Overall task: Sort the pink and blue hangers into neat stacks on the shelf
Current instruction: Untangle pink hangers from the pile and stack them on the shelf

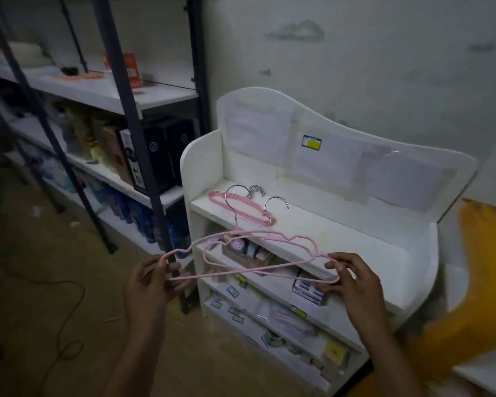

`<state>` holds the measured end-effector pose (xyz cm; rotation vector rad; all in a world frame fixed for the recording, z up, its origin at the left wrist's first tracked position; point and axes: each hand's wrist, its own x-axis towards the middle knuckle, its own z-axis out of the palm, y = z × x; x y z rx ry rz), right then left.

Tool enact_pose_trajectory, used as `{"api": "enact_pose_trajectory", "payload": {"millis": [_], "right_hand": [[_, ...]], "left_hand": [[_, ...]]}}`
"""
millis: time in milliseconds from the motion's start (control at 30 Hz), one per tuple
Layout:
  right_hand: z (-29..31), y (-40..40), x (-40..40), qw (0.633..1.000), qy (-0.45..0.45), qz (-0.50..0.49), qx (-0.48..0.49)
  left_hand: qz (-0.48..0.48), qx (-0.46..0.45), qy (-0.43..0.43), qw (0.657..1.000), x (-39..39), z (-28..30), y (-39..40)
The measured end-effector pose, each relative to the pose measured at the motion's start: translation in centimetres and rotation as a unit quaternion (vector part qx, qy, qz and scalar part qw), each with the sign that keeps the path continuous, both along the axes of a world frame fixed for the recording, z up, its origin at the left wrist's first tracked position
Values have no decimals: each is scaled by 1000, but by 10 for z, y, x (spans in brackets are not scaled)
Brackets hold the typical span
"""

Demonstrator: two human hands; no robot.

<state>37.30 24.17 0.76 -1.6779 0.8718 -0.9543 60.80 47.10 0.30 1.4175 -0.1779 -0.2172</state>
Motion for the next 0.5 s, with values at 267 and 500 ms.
{"api": "enact_pose_trajectory", "payload": {"millis": [267, 500], "right_hand": [[-11, -67, 89, 999, -23, 26, 30], [-4, -127, 152, 997, -45, 27, 60]], "left_hand": [[15, 8, -19, 1000, 75, 5, -44], [23, 0, -29, 999, 134, 27, -101]]}}
